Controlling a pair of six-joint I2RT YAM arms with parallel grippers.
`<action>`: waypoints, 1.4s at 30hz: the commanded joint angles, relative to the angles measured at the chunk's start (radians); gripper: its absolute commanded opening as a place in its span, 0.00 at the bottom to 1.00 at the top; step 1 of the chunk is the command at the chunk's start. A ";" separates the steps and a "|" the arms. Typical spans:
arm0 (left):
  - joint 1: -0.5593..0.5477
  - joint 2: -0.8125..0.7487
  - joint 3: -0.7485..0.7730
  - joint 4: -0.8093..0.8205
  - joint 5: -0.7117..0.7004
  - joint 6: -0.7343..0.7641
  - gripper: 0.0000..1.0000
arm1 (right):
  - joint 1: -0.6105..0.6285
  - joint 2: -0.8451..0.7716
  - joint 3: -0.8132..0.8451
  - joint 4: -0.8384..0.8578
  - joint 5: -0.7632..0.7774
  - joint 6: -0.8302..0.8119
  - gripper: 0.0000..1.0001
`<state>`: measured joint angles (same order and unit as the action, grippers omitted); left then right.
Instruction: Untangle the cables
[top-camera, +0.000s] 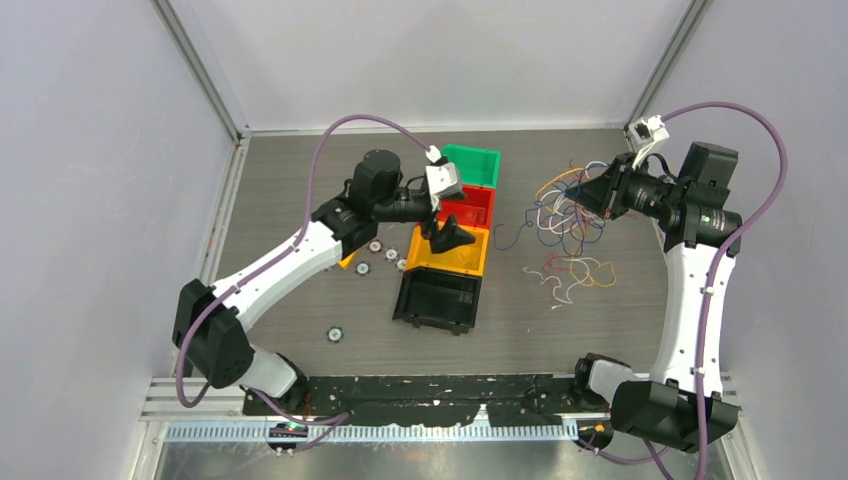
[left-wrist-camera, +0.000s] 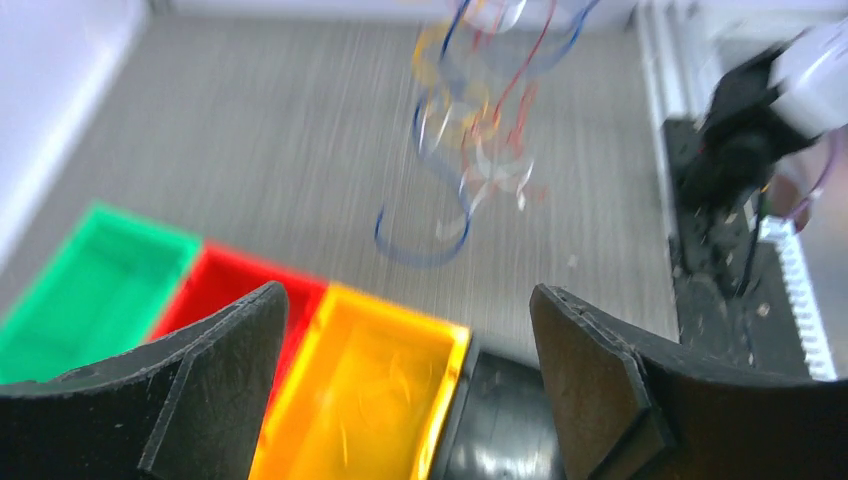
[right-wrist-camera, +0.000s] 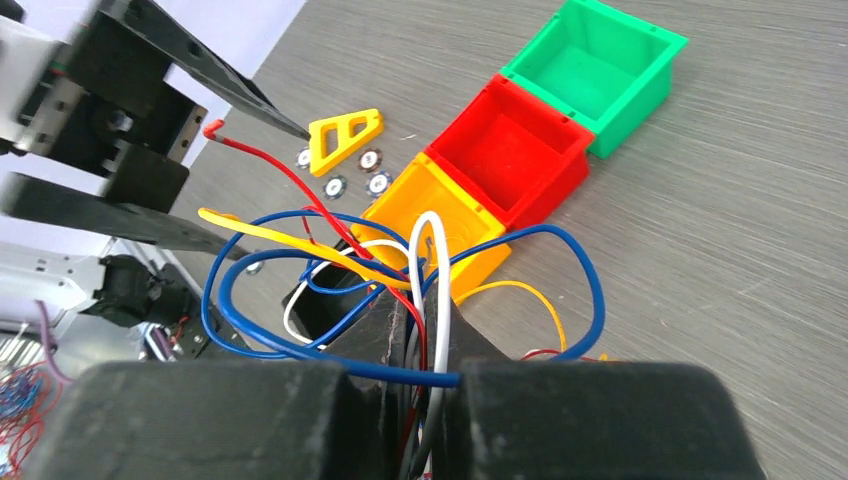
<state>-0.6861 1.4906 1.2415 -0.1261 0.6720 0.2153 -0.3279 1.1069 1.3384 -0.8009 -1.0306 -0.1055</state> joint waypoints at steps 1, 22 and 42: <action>-0.051 0.009 0.069 0.253 0.113 -0.114 0.89 | 0.021 -0.022 0.021 0.013 -0.087 0.032 0.05; -0.166 0.164 0.220 0.346 0.103 -0.235 0.00 | 0.056 -0.060 -0.001 -0.007 -0.080 0.051 0.05; 0.079 -0.196 0.214 0.054 0.098 -0.204 0.00 | -0.056 0.092 -0.171 -0.092 0.348 -0.404 0.05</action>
<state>-0.6411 1.3483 1.3689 -0.0551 0.7784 0.0383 -0.3641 1.1828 1.2037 -0.9218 -0.8490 -0.3939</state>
